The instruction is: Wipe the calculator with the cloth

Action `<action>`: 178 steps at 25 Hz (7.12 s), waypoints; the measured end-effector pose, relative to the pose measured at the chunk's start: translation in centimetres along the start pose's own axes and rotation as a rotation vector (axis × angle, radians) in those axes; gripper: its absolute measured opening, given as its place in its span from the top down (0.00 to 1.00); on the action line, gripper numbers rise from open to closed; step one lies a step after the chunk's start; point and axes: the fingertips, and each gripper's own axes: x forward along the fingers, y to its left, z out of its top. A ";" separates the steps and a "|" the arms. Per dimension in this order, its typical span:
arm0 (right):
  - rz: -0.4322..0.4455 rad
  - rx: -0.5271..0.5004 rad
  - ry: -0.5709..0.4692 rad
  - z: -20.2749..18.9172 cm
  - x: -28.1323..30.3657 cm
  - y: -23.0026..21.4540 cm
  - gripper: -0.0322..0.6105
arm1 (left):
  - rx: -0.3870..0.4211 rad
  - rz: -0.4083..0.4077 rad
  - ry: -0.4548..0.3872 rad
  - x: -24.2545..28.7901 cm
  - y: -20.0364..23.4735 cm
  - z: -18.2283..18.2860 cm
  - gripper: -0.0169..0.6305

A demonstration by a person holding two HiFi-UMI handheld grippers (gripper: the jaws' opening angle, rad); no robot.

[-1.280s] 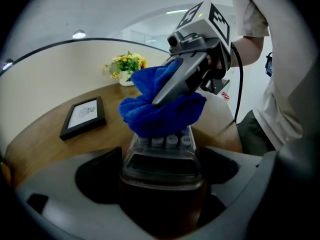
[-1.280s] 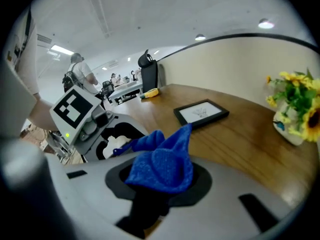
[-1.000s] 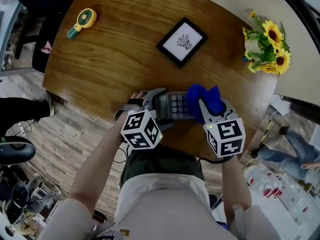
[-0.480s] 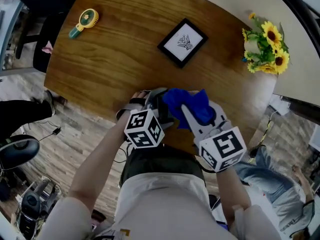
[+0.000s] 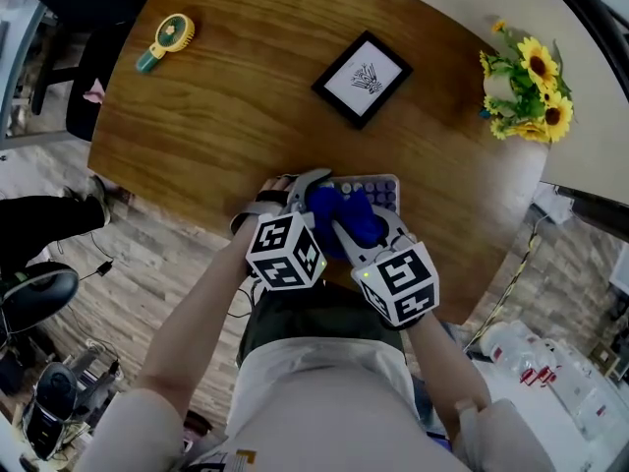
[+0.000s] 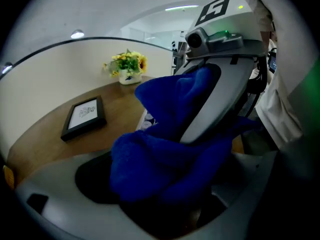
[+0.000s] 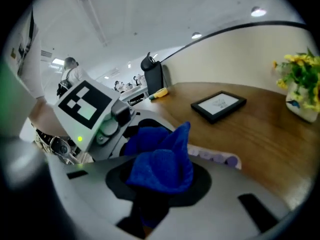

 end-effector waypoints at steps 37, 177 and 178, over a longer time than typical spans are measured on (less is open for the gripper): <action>-0.353 0.189 -0.196 7.3 -5.3 -13.8 0.79 | 0.004 -0.024 0.058 0.1 -0.1 -0.2 0.25; 0.034 -0.061 0.269 2.2 0.4 -11.4 0.77 | -0.062 0.038 -0.010 -0.1 -0.2 0.2 0.25; 0.023 -0.045 0.260 2.1 0.1 -11.7 0.77 | -0.059 0.035 -0.009 0.0 -0.2 0.2 0.25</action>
